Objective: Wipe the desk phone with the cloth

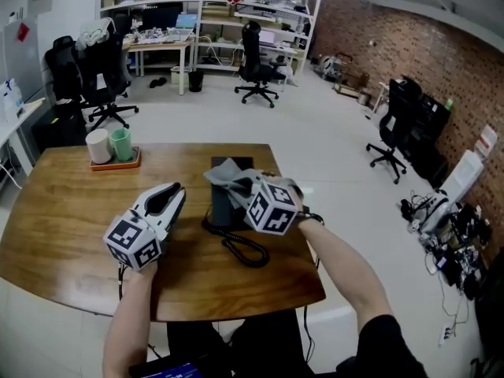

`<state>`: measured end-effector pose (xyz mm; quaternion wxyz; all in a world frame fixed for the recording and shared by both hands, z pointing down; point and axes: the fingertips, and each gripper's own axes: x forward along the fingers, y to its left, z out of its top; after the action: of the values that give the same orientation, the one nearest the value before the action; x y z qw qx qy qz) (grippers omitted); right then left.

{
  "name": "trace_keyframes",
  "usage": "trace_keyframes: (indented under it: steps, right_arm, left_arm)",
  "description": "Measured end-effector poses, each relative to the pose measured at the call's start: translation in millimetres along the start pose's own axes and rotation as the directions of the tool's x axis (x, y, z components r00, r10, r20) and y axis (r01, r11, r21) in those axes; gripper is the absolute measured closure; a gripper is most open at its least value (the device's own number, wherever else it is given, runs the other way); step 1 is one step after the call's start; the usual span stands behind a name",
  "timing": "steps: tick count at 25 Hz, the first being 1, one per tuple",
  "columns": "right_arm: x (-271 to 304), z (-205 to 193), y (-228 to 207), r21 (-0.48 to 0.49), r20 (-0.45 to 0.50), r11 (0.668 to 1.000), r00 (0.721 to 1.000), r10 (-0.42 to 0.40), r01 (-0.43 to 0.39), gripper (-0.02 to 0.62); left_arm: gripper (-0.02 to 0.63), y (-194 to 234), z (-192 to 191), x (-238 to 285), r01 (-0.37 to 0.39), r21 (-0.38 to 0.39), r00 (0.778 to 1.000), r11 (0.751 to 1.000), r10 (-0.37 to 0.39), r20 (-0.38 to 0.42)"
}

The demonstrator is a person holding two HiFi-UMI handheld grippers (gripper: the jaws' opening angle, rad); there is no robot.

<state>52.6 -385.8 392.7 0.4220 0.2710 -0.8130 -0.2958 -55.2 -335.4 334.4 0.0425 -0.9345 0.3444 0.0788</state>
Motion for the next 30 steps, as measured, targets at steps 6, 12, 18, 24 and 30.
trace_keyframes:
  steps: [6,12,18,24,30]
  right_arm:
    - [-41.5,2.7,94.5,-0.116,0.015,0.967,0.973,0.232,-0.229,0.571]
    - [-50.9,9.9,40.1,-0.050,0.084,0.994,0.992,0.096,-0.092,0.569]
    - [-8.0,-6.6,-93.4,0.242,0.027,0.936,0.962,-0.270,0.256,0.569]
    - [18.8,-23.6,-79.6,0.180,-0.061,0.960,0.977,-0.204,0.212,0.569]
    - [-12.8,-4.9,1.7,0.024,0.020,1.000,1.000,-0.021,0.021,0.569]
  left_arm:
    - [0.565,-1.0,0.2,-1.3,0.008,-0.004,1.000,1.000,-0.008,-0.005]
    - [0.565,2.6,-4.8,-1.0,0.009,-0.004,1.000,1.000,-0.009,-0.008]
    - [0.565,1.9,-6.1,-1.6,0.007,-0.014,1.000,1.000,-0.007,-0.010]
    - [0.565,-1.9,-4.7,-0.2,0.010,-0.012,1.000,1.000,-0.010,-0.009]
    - [0.565,0.2,-2.9,0.2,0.008,-0.006,1.000,1.000,-0.008,-0.010]
